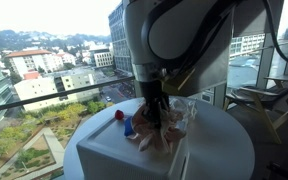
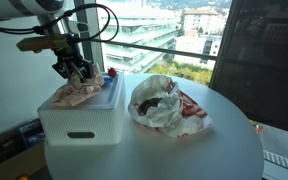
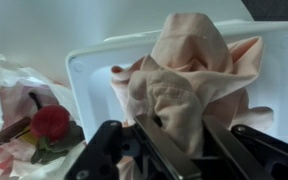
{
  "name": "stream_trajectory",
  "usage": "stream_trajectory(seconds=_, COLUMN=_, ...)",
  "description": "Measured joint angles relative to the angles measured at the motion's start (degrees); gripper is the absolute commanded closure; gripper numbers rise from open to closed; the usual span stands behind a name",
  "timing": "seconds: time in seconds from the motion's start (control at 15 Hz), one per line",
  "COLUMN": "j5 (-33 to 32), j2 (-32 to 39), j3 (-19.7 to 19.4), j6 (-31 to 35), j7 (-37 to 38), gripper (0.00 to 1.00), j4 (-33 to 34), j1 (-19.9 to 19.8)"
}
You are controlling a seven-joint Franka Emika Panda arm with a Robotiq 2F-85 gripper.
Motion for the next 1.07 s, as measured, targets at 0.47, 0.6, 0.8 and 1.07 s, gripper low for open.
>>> stream_trajectory(seconds=0.47, j5=-14.78, j2=-6.61, j3=0.78, j6=-7.15, j7=14.00, gripper=0.95, j4=2.97, j1=-0.07)
stream_trajectory(seconds=0.6, j5=-14.88, j2=-7.93, j3=0.81, j6=-7.05, j7=14.74, gripper=0.95, j4=3.46, j1=-0.18)
stream_trajectory(seconds=0.8, j5=-17.08, j2=-8.61, j3=0.82, j6=-6.26, j7=18.81, gripper=0.95, j4=4.20, j1=-1.56)
stream_trajectory(seconds=1.07, j5=-26.53, j2=-6.22, j3=0.23, j6=-0.05, j7=28.94, gripper=0.91, j4=5.11, j1=-6.13)
